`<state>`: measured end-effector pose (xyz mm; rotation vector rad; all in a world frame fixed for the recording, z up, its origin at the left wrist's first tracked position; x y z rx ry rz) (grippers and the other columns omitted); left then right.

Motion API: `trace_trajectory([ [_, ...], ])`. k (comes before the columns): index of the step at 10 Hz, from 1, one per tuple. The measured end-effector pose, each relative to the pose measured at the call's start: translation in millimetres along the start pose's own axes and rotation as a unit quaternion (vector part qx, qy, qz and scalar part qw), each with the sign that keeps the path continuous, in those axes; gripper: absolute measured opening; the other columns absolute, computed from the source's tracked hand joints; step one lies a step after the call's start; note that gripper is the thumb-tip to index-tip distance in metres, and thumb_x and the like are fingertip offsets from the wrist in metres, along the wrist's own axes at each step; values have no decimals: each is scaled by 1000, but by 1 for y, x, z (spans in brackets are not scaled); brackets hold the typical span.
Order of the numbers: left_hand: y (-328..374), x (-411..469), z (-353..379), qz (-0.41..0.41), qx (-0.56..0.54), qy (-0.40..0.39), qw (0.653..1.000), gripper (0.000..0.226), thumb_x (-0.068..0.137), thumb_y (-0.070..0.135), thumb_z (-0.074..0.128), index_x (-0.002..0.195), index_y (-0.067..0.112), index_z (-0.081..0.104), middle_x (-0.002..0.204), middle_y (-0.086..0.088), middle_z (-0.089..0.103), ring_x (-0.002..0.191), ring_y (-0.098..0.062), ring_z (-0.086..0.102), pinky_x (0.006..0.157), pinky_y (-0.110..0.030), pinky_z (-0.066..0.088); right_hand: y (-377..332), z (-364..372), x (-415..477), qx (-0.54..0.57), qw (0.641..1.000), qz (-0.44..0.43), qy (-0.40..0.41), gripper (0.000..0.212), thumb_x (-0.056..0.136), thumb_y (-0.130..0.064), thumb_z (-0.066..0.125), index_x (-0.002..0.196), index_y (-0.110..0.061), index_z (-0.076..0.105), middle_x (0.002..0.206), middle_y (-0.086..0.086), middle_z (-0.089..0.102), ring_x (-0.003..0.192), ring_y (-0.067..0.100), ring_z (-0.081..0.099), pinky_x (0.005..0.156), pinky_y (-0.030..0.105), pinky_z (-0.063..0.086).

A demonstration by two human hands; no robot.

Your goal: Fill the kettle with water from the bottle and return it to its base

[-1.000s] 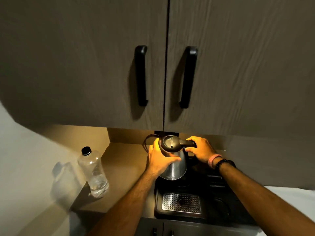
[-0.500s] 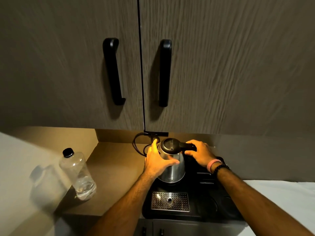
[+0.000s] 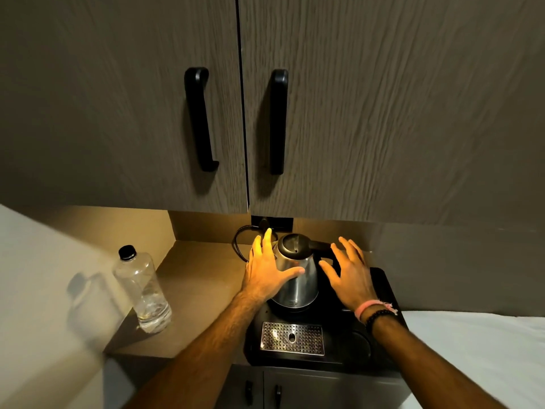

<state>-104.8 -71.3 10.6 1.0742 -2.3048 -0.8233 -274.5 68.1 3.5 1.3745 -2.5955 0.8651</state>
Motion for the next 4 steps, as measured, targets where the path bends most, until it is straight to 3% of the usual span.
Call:
trace_trajectory([
  [1,1,-4,-2,18,46,-1,999,121,66,67,77,154,26,4,162,-12,8,148,-30,8,115,-57,23,-5,-3,1,-15,1000,5,4,55,95,-47,50,141,-15,52,159,6,32,150,26,16,118,49,28],
  [2,3,-9,-2,37,104,-20,994,117,70,68,72,154,25,3,162,-14,4,148,-30,6,115,-57,21,-5,-1,2,-38,999,21,-31,62,95,-54,45,145,-17,46,163,7,21,152,28,7,118,54,28],
  [3,3,-16,-8,45,124,-21,991,113,73,69,68,154,25,3,162,-15,3,148,-32,4,115,-56,19,-12,5,-8,-100,992,19,-75,79,92,-65,36,154,-18,23,167,10,0,153,32,-7,120,59,19],
  [4,10,-33,-15,88,152,-14,984,109,75,70,65,154,24,5,162,-16,5,149,-32,4,116,-55,20,-34,2,-30,-138,988,-37,-51,85,91,-70,28,157,-19,8,167,14,-5,154,33,-7,122,56,13],
])
Point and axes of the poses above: each hand's wrist, its own x-axis towards the middle knuckle, its own z-axis out of the palm, y = z × x, the point moved 9 cm from there along x, towards the middle knuckle
